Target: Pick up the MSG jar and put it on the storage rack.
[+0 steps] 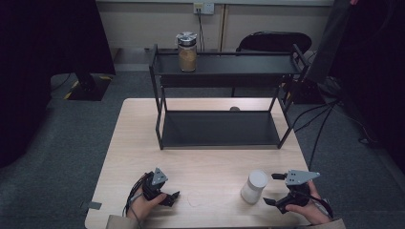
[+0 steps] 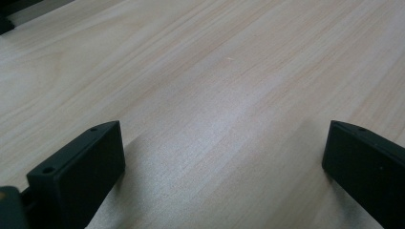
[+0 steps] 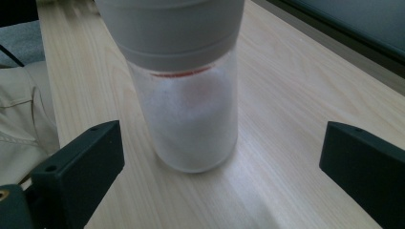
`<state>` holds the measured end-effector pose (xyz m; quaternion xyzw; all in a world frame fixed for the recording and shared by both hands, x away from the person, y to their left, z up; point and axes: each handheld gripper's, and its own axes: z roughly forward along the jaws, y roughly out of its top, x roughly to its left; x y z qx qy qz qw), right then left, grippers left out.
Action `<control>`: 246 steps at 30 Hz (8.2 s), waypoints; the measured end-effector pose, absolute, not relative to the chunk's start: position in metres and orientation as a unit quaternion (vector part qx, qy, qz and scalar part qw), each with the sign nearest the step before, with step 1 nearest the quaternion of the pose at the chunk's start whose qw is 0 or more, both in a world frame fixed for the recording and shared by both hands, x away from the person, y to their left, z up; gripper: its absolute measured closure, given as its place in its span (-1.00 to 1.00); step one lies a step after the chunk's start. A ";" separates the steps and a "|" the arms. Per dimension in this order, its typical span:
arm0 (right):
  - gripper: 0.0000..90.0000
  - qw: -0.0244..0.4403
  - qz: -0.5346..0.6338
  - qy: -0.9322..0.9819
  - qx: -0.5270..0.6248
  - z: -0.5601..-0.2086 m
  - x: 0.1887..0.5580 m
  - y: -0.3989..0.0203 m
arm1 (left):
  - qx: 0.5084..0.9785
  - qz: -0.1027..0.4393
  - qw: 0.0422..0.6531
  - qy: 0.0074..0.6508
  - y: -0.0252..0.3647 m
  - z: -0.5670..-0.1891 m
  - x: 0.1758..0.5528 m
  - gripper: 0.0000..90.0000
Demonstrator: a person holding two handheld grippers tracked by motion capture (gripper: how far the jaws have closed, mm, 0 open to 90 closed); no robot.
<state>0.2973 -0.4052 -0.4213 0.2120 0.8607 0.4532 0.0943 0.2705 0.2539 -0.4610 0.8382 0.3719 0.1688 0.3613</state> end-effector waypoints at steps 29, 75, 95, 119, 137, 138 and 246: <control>-0.72 0.069 0.500 0.843 0.186 -0.424 0.317 -0.378 | 0.838 0.169 0.361 0.372 0.254 -0.461 0.270 -1.00; -0.24 0.093 0.513 0.841 0.144 -0.409 0.316 -0.374 | 0.839 0.169 0.361 0.371 0.254 -0.461 0.271 -1.00; -0.24 0.089 0.508 0.843 0.151 -0.357 0.339 -0.361 | 0.838 0.170 0.361 0.372 0.254 -0.461 0.271 -1.00; -0.24 0.102 0.512 0.838 0.155 -0.280 0.370 -0.347 | 0.836 0.169 0.363 0.375 0.253 -0.462 0.270 -1.00; -0.24 0.114 0.511 0.836 0.164 -0.219 0.393 -0.334 | 0.836 0.169 0.363 0.375 0.253 -0.462 0.271 -1.00; -0.24 0.115 0.511 0.836 0.164 -0.216 0.394 -0.333 | 0.836 0.169 0.363 0.375 0.253 -0.462 0.271 -1.00; -0.24 0.193 0.491 0.789 0.315 -0.104 0.547 -0.253 | 0.834 0.167 0.366 0.377 0.253 -0.462 0.271 -1.00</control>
